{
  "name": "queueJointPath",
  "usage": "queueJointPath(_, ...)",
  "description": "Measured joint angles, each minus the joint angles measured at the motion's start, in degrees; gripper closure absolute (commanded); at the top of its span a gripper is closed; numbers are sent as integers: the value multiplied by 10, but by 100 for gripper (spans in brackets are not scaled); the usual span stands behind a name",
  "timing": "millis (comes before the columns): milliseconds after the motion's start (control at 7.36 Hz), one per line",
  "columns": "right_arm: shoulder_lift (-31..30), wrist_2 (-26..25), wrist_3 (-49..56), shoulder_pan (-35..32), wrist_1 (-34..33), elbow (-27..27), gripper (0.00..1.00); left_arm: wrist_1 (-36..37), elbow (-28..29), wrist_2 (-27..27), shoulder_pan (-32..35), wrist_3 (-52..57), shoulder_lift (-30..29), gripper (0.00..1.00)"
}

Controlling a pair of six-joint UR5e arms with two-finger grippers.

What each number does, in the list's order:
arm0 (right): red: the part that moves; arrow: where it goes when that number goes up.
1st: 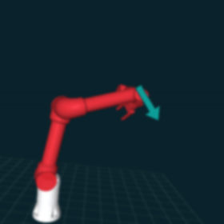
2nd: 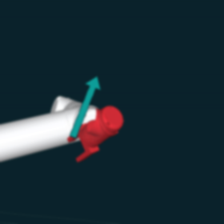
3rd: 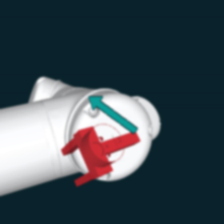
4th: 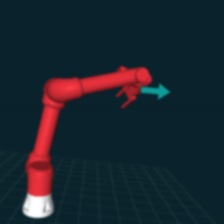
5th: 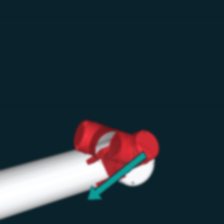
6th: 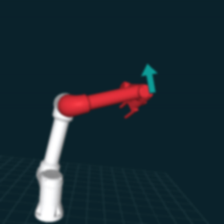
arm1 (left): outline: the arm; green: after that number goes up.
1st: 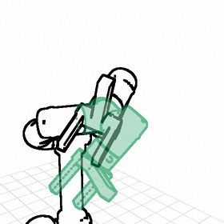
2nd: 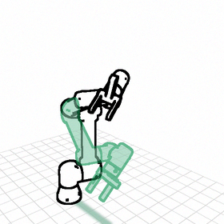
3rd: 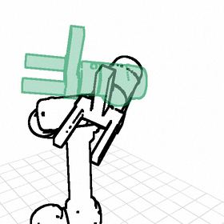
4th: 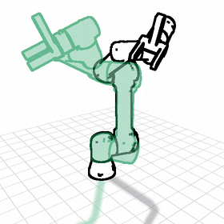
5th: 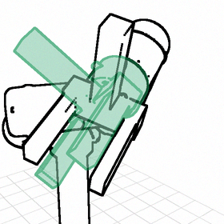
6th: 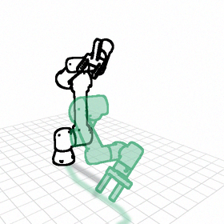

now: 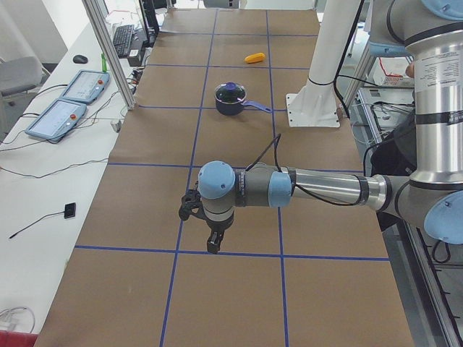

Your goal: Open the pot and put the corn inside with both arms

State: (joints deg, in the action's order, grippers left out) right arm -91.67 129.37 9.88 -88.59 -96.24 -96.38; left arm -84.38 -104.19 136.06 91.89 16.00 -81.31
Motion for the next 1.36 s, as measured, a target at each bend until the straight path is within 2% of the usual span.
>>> queueJointPath(679,1,16,-5,1,9,0,0,1,-15,0,-1,-3,-1,1)
queueJointPath(815,3,20,-6,1,27,2,0,-3,-20,0,-1,-4,-3,1)
queueJointPath(1086,7,22,-34,1,121,8,0,-55,-35,-1,-1,-5,-15,1)
queueJointPath(1358,10,22,-69,1,209,10,0,-115,-5,28,-1,-3,-43,1)
